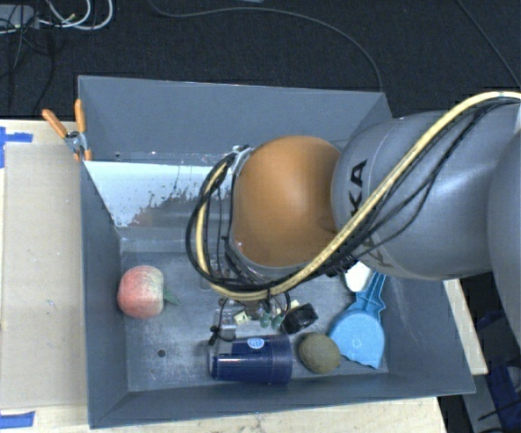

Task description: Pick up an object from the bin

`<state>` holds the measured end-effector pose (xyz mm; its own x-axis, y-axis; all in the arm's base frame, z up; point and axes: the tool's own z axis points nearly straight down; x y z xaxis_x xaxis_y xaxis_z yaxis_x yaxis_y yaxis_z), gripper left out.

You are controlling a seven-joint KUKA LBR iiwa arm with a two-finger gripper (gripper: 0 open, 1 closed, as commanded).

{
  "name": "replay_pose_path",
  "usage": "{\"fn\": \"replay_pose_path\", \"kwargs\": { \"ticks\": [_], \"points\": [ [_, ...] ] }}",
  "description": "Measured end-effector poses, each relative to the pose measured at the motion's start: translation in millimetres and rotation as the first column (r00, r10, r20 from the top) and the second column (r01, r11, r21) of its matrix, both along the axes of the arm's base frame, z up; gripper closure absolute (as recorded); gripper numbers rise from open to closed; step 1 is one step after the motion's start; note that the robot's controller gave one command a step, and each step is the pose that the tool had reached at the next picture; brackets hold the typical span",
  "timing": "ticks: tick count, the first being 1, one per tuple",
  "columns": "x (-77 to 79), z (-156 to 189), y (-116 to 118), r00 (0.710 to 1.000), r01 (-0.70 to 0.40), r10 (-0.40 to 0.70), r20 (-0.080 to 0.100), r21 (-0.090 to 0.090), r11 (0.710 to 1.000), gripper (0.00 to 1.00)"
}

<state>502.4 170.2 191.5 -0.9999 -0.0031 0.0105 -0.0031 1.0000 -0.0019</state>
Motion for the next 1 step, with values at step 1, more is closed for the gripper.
{"fn": "replay_pose_path", "kwargs": {
  "ticks": [1],
  "points": [
    [2.0, 4.2, -1.1, 1.000, 0.004, -0.004, 0.008, 0.001, 1.000, 0.00]
  ]
}}
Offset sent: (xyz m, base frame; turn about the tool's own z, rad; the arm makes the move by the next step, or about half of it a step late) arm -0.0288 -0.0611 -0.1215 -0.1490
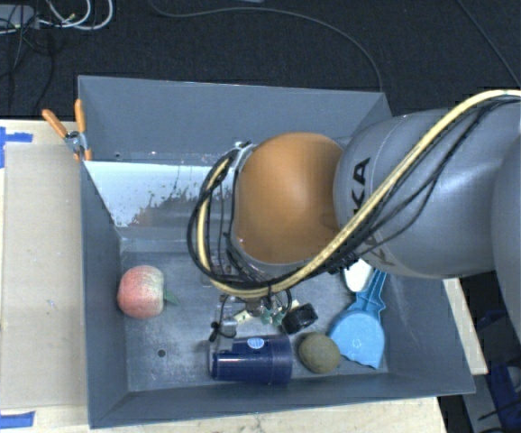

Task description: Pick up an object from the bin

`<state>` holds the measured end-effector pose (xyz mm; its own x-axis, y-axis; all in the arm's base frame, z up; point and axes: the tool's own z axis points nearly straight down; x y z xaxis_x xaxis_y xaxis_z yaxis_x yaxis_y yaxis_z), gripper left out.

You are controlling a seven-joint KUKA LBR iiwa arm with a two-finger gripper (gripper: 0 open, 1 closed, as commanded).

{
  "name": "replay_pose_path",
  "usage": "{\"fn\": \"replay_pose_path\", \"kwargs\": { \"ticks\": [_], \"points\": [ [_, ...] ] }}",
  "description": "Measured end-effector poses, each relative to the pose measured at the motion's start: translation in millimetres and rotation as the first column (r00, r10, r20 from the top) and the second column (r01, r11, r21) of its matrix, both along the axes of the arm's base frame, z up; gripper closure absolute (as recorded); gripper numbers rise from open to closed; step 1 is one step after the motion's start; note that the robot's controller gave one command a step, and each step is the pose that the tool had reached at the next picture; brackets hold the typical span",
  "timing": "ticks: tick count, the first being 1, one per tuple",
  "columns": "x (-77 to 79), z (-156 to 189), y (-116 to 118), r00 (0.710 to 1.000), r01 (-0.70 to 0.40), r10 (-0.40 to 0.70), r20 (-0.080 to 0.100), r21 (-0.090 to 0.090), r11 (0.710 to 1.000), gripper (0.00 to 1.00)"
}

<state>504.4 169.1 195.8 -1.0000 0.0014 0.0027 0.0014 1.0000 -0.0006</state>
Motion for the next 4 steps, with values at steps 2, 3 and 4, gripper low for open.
{"fn": "replay_pose_path", "kwargs": {
  "ticks": [2, 3, 4],
  "points": [
    [-34.5, -62.1, -64.5, 0.998, -0.059, 0.059, -0.004, -0.001, 0.998, 0.00],
    [-21.9, -90.9, -82.9, 1.000, -0.030, 0.030, -0.007, -0.001, 1.000, 0.00],
    [-25.9, -113.2, -94.6, 0.987, 0.158, -0.158, -0.004, -0.002, 0.987, 0.00]
  ]
}}
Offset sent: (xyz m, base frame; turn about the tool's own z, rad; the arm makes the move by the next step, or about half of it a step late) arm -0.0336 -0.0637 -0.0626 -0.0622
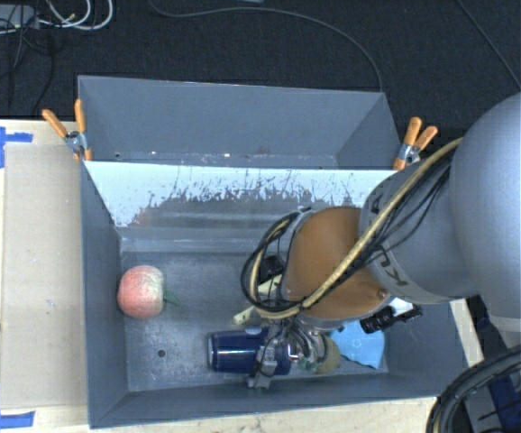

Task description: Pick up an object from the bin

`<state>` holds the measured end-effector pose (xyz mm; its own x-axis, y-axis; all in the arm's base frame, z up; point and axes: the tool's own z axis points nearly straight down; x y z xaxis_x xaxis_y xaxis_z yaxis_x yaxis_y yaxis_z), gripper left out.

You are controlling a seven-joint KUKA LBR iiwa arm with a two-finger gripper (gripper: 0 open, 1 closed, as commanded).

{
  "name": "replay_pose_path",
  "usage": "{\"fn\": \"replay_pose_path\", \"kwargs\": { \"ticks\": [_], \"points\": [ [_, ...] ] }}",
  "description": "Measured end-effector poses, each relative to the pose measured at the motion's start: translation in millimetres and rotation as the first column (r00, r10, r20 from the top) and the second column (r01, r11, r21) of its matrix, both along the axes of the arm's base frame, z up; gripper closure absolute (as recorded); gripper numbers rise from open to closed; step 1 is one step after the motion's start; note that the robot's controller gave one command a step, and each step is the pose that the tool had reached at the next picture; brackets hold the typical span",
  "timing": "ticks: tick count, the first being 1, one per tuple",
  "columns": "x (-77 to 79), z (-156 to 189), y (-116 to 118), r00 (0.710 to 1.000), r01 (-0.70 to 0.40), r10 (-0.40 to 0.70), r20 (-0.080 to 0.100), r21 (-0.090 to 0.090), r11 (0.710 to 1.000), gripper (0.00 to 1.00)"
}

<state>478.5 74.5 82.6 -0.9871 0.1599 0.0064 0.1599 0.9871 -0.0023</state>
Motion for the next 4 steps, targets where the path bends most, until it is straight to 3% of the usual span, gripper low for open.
{"fn": "replay_pose_path", "kwargs": {
  "ticks": [1, 4],
  "points": [
    [0.0, -13.3, -4.1, 0.992, -0.125, 0.125, -0.005, 0.001, 0.992, 1.00],
    [-1.3, -9.0, -4.4, 0.992, -0.123, 0.123, -0.010, 0.001, 0.992, 1.00]
  ]
}}
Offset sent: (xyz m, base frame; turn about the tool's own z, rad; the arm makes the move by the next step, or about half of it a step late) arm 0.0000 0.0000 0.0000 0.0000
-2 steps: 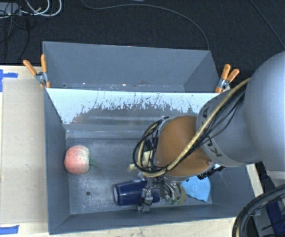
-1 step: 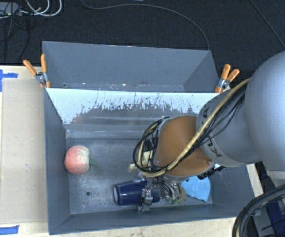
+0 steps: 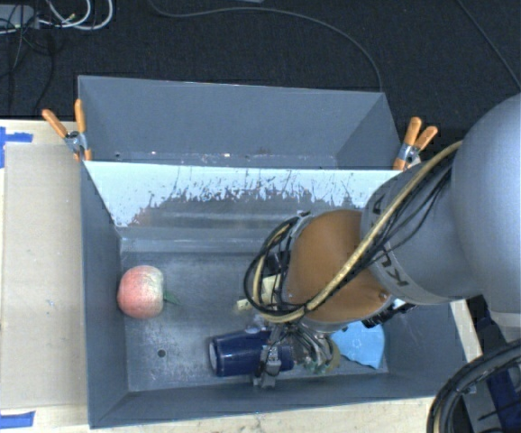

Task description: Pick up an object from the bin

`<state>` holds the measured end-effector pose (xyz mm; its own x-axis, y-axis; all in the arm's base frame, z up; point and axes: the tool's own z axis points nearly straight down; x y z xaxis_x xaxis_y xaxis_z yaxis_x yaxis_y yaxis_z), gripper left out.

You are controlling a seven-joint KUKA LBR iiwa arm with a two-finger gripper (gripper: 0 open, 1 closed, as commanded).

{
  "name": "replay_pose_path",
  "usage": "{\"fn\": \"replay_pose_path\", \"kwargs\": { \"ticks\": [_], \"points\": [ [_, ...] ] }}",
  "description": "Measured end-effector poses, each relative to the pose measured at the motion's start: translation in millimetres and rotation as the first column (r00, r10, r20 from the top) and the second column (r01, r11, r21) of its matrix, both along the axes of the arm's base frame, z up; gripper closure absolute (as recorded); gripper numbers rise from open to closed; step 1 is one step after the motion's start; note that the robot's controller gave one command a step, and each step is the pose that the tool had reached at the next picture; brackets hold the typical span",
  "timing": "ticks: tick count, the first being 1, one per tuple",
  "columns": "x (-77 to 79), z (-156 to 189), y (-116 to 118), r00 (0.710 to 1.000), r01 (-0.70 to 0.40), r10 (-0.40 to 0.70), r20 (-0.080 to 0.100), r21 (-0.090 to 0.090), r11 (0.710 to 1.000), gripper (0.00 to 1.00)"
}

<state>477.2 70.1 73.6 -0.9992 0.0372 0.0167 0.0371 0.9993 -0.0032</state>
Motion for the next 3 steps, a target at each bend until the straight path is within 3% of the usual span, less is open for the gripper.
{"fn": "replay_pose_path", "kwargs": {
  "ticks": [1, 3],
  "points": [
    [-2.4, 20.0, -0.4, 1.000, 0.000, 0.000, -0.008, -0.001, 1.000, 1.00],
    [1.3, 53.5, 0.3, 1.000, 0.001, -0.001, 0.005, 0.001, 1.000, 1.00]
  ]
}}
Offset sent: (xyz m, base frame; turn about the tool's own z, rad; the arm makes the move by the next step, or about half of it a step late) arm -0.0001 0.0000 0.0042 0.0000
